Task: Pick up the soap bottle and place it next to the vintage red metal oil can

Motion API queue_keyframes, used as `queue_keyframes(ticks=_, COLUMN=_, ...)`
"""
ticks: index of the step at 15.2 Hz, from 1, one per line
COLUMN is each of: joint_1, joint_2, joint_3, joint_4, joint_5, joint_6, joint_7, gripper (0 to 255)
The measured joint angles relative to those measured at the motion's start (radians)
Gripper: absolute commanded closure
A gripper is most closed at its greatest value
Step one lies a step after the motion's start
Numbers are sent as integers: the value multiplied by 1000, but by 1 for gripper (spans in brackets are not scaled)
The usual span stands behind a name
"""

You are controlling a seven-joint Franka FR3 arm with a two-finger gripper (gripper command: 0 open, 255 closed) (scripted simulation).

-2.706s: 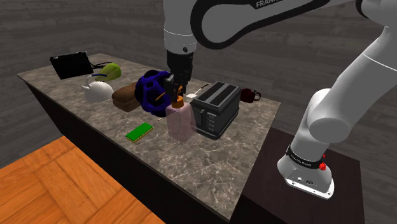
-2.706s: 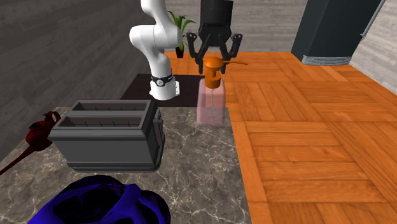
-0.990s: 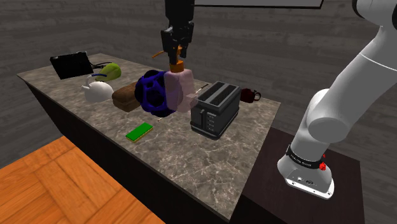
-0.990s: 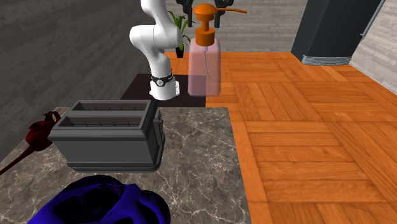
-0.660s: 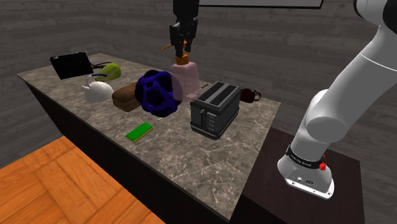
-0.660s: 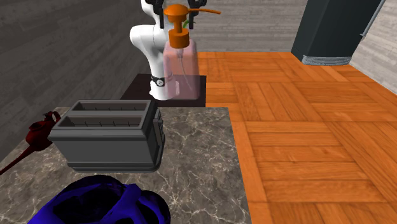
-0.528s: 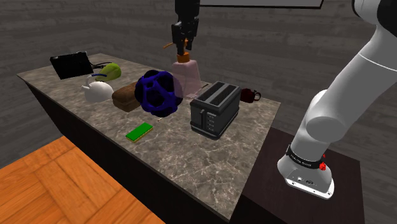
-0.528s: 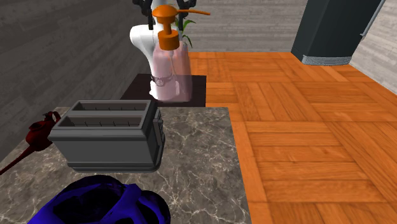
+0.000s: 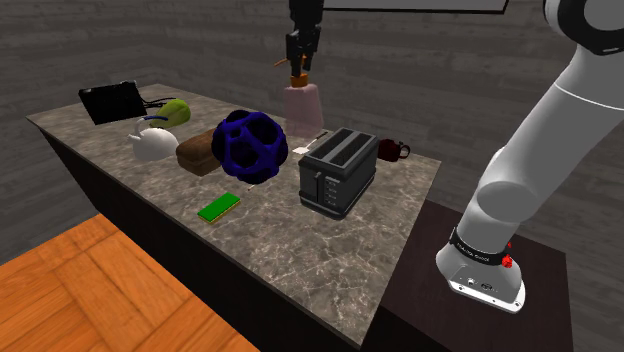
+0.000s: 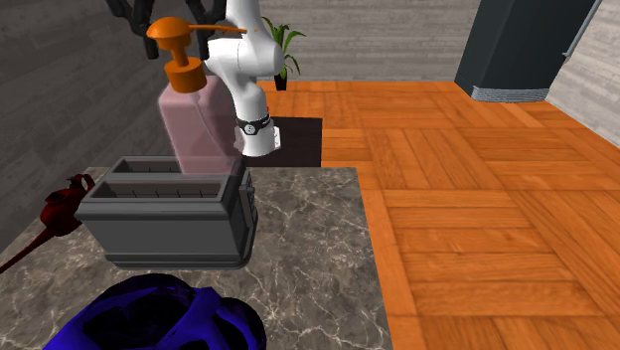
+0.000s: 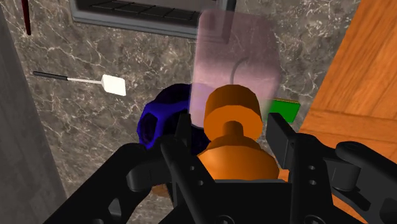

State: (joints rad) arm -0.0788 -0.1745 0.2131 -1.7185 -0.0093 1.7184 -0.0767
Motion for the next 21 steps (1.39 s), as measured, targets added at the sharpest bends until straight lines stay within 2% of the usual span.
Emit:
queue_keyframes(ticks=7, joint_1=-65, joint_2=129, joint_3=-81, joint_4=138, joint_5=-6, joint_6=-7, joint_7=-146, gripper=255)
queue_keyframes(ticks=14, joint_1=-131, joint_2=291, joint_3=-143, joint_4=347, joint_5=3, joint_6=-55, joint_7=-276, gripper=255)
queue_keyframes(ticks=20, joint_1=-194, joint_2=500, joint_3=-182, joint_4=645, joint_5=19, joint_6=-144, joint_7=-378, gripper=255)
queue_keyframes(ticks=21, joint_1=-204, joint_2=548, joint_3=-186, joint_4=724, joint_5=22, joint_6=-174, joint_7=-392, gripper=255)
